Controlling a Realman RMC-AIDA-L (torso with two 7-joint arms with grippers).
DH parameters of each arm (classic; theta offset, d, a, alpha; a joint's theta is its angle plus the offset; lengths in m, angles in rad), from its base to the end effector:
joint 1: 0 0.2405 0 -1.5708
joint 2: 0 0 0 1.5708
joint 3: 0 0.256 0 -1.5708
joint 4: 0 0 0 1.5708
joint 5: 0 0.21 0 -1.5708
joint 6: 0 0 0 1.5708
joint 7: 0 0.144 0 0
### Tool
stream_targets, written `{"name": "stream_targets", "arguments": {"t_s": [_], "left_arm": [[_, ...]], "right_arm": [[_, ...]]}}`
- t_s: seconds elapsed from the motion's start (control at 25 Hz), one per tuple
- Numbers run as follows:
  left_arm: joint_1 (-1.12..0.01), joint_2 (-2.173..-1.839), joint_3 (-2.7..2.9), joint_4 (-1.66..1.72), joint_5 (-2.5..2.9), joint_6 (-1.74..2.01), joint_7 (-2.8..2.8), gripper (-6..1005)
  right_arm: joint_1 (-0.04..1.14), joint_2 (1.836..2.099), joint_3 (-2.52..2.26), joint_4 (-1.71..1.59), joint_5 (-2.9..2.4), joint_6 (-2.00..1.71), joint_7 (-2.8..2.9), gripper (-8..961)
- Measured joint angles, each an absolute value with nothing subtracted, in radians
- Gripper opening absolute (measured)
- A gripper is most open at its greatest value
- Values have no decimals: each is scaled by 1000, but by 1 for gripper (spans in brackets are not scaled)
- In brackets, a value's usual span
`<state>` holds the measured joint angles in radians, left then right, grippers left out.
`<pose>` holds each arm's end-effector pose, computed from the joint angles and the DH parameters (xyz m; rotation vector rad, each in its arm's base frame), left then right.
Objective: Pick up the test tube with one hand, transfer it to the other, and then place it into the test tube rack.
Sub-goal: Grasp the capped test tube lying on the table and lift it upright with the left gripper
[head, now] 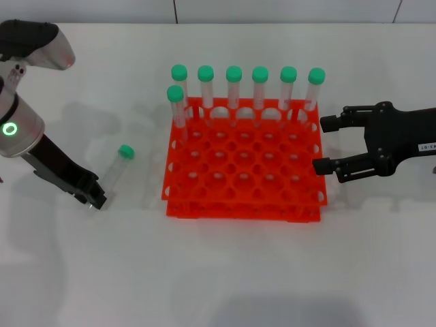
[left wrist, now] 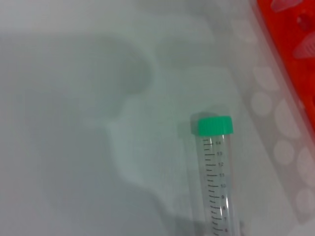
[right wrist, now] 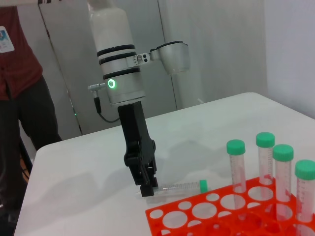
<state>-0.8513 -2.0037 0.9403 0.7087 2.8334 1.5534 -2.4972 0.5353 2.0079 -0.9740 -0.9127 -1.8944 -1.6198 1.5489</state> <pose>-0.2588 0.3763 0.0142 -2.4175 -1.4745 0.6682 0.2154 0.3444 0.0296 -2.9119 0.3705 0.5433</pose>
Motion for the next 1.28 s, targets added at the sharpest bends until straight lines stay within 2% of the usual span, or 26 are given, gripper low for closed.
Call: {"name": "stream_targets", "arguments": {"t_s": [0.16,0.84,1.04,1.28], "left_arm": [[-851,-2004,941,709,2833,1552,-2497,299],[-848,-2002,942,709,2833,1549,-2505,269],[-848,-2000,942,709,2833,1542,-2505,191],[-847,-2000,940,715,2829,1537,-2494,191]], "right_arm": [[535,2008,-974,-913,-1894,-1620,1548,853],[534,2008,-974,-917,-1893,-1621,1546,853],[534,2008,-974,-917,-1892,-1621,1546,854],[529,2008,-974,-918,-1881,-1620,1543,854]]}}
